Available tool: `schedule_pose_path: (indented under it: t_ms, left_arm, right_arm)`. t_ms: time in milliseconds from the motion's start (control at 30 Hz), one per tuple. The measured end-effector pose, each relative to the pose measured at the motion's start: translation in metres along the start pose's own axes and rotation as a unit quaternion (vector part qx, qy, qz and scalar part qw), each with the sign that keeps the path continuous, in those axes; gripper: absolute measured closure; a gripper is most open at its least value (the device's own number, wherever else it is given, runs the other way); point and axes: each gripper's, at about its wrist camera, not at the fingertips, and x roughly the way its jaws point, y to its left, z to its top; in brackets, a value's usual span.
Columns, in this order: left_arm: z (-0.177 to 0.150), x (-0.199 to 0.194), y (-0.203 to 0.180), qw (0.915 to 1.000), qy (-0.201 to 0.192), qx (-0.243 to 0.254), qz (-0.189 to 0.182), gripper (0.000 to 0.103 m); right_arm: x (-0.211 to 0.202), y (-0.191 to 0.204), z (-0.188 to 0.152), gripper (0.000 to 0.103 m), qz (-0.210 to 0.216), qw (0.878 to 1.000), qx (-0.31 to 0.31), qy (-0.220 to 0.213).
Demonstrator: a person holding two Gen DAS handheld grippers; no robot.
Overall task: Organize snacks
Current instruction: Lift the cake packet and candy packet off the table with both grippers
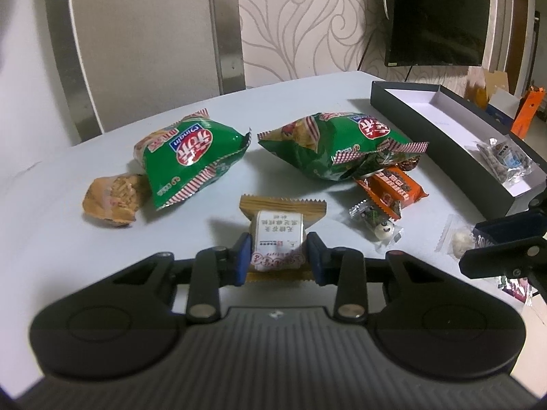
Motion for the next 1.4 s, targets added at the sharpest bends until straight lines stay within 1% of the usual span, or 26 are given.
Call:
schedule_pose_path:
  t_ms: [767, 1400]
  left_arm:
    - [-0.002, -0.015, 0.007, 0.9998, 0.000, -0.008, 0.020, 0.066]
    - [0.011, -0.021, 0.007, 0.9995, -0.012, -0.003, 0.028, 0.066]
  right_arm:
    - [-0.004, 0.009, 0.007, 0.080, 0.026, 1.000, -0.001, -0.015]
    - [-0.007, 0.010, 0.012, 0.080, 0.046, 0.999, 0.004, -0.027]
